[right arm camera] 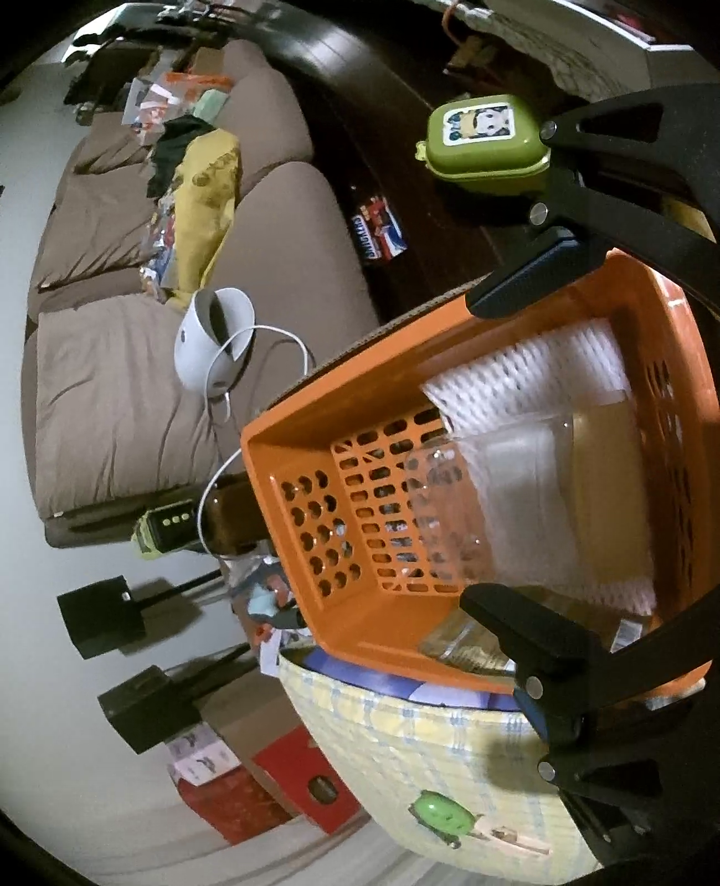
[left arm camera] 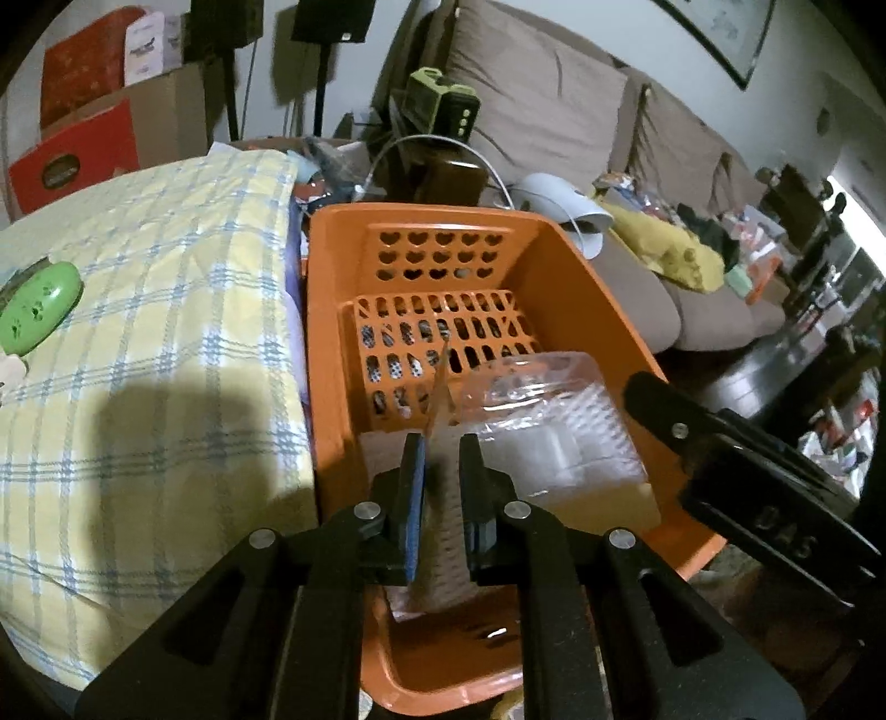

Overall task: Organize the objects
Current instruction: 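Open the right gripper to release the jar onto the foam sheet, then lower the brown packet into the orange basket and open the left gripper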

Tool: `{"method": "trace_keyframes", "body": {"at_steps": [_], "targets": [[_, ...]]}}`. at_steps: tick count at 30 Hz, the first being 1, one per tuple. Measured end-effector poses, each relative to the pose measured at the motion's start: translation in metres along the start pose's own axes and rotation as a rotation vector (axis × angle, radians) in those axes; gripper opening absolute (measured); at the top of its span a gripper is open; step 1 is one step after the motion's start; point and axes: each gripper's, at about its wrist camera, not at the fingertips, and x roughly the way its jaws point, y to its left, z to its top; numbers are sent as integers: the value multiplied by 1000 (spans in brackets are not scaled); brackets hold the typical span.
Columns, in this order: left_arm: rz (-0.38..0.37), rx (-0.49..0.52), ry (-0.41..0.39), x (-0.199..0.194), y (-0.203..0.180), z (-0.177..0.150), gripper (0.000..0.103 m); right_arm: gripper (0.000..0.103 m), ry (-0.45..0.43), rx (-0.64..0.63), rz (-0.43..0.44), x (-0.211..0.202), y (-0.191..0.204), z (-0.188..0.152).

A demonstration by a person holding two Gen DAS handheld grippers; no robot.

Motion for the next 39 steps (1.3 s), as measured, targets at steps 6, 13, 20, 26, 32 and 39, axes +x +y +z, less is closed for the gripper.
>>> {"method": "trace_keyframes", "body": {"at_steps": [6,13,20,26,32,39], "targets": [[-26,13,14,-3,-4,1,13,98,0,6,0,-1,-1,1],[-109,-26,36,-15,4,10,29,98,5,35,-13,1,-9,1],[-93,-114,-33,-39,42,33,35,98,4,71,-29,-2,-18,2],[-81,-85,-27,-37,56,36,24,98,17,62,-31,1,-16,2],[-27,-26,41,-22,47,23,8,98,22,44,-33,3,-12,1],[-48,37,127,-2,32,9,5,98,46,56,-34,8,-16,0]]}}
